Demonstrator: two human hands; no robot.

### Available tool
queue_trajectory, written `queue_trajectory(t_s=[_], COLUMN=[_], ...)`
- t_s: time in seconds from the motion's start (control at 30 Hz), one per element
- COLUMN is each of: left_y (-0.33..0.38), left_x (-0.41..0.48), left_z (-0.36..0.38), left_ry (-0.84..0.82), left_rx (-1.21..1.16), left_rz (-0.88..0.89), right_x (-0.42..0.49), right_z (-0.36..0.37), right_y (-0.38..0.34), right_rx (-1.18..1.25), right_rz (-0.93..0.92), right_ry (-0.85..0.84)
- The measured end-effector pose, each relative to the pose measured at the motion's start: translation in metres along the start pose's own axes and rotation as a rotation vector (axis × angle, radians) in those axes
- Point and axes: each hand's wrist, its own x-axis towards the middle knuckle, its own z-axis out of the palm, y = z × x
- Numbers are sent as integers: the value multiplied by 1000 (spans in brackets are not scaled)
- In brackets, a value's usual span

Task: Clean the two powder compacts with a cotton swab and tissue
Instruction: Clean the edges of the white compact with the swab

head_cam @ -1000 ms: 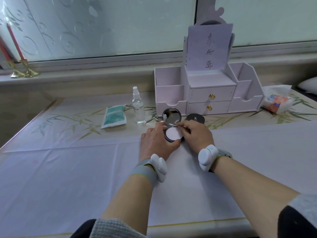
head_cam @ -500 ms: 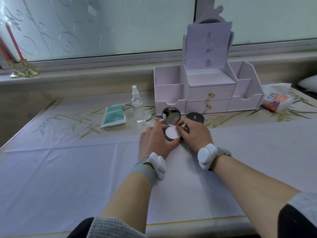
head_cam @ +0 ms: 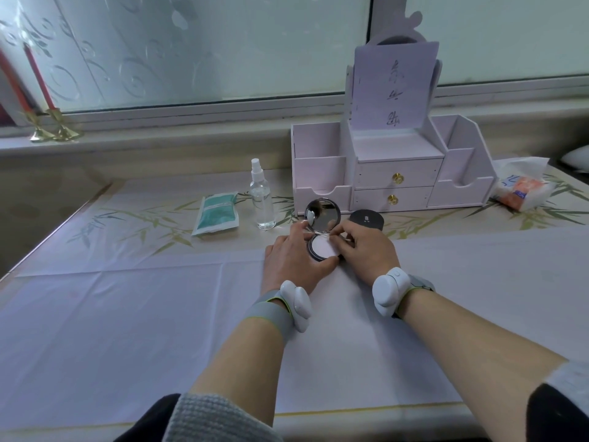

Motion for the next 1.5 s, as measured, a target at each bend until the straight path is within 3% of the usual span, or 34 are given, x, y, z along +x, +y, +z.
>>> queue_trajectory(t_s=[1.5], left_y=[-3], left_x=[2], left_z=[3], left_ry=[10], left_rx=[-12], left_rz=[-10], right_x=[-6], right_z=[-3], right_y=[-5], right_rx=[-1], right_rz=[-55], right_ry=[-51])
